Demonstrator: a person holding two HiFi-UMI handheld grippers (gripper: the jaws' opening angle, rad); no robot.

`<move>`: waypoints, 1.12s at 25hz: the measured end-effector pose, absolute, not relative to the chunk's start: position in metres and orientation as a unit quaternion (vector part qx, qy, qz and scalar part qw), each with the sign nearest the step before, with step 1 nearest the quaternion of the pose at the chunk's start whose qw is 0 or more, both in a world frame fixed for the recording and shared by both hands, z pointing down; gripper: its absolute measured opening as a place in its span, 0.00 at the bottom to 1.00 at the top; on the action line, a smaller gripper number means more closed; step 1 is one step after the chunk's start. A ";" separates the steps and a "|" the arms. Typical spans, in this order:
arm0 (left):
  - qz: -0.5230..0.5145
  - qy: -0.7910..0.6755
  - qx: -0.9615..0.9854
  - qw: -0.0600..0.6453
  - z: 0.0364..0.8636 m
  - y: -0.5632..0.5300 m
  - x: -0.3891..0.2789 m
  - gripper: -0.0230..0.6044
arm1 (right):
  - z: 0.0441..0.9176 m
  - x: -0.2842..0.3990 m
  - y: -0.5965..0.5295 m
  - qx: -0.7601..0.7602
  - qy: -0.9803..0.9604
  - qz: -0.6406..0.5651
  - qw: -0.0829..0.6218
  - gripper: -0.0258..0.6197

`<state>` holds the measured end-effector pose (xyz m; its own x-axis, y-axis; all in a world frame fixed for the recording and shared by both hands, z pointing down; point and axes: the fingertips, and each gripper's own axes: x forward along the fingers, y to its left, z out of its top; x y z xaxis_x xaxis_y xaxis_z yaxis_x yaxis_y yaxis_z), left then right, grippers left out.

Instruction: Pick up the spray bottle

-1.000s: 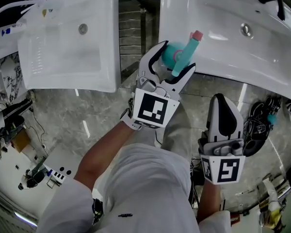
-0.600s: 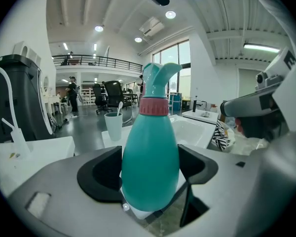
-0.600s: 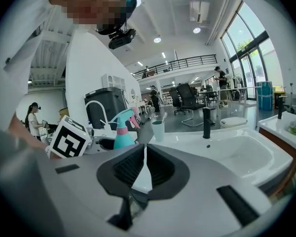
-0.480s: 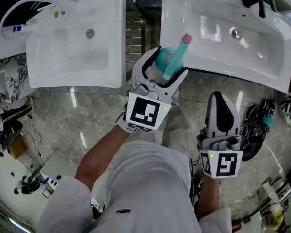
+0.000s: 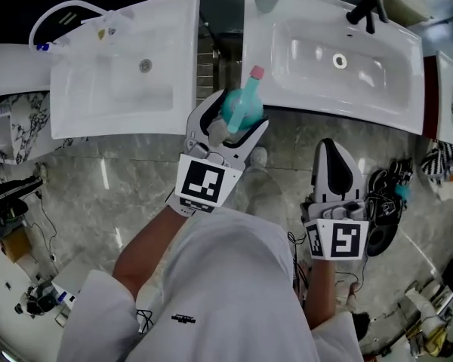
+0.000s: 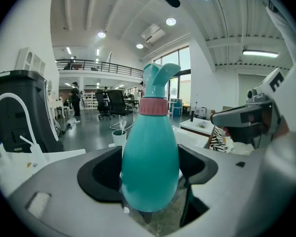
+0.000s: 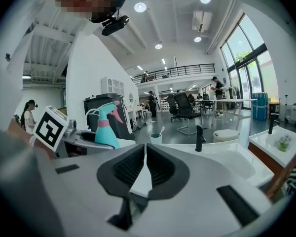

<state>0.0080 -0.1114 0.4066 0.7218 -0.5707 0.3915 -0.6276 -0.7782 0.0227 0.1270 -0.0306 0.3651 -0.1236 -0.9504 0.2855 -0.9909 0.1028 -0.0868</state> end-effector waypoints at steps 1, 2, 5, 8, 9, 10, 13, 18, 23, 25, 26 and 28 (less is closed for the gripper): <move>0.182 -0.326 0.925 0.076 0.400 -0.109 0.006 0.59 | 0.363 0.128 -0.030 0.659 -0.737 0.126 0.079 0.06; 0.180 -0.329 0.924 0.075 0.394 -0.107 0.004 0.59 | 0.360 0.128 -0.029 0.660 -0.737 0.122 0.080 0.06; 0.174 -0.337 0.922 0.076 0.376 -0.101 -0.005 0.59 | 0.350 0.129 -0.028 0.663 -0.736 0.110 0.079 0.06; 0.167 -0.340 0.923 0.073 0.362 -0.094 -0.014 0.59 | 0.341 0.127 -0.029 0.664 -0.737 0.100 0.078 0.06; 0.165 -0.341 0.923 0.074 0.358 -0.091 -0.017 0.59 | 0.338 0.126 -0.029 0.664 -0.737 0.096 0.078 0.06; 0.162 -0.342 0.923 0.074 0.353 -0.089 -0.020 0.59 | 0.336 0.125 -0.029 0.665 -0.737 0.093 0.079 0.06; 0.153 -0.347 0.922 0.072 0.340 -0.082 -0.029 0.59 | 0.327 0.122 -0.029 0.665 -0.738 0.081 0.082 0.06; 0.136 -0.356 0.922 0.067 0.320 -0.071 -0.042 0.59 | 0.313 0.119 -0.027 0.666 -0.740 0.065 0.075 0.06; 0.128 -0.362 0.921 0.062 0.309 -0.068 -0.053 0.59 | 0.305 0.115 -0.027 0.668 -0.738 0.055 0.071 0.06; 0.126 -0.362 0.922 0.060 0.307 -0.066 -0.057 0.59 | 0.304 0.113 -0.026 0.670 -0.737 0.054 0.068 0.06; 0.125 -0.362 0.922 0.059 0.306 -0.065 -0.058 0.59 | 0.303 0.113 -0.026 0.671 -0.736 0.054 0.066 0.06; 0.124 -0.361 0.923 0.056 0.306 -0.064 -0.058 0.59 | 0.303 0.113 -0.026 0.674 -0.734 0.052 0.065 0.06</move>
<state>-0.0584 -0.0641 0.3059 0.7085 -0.6522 0.2694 -0.6801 -0.7330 0.0141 0.1127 -0.0261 0.3033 -0.0838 -0.9825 0.1663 -0.9962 0.0868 0.0108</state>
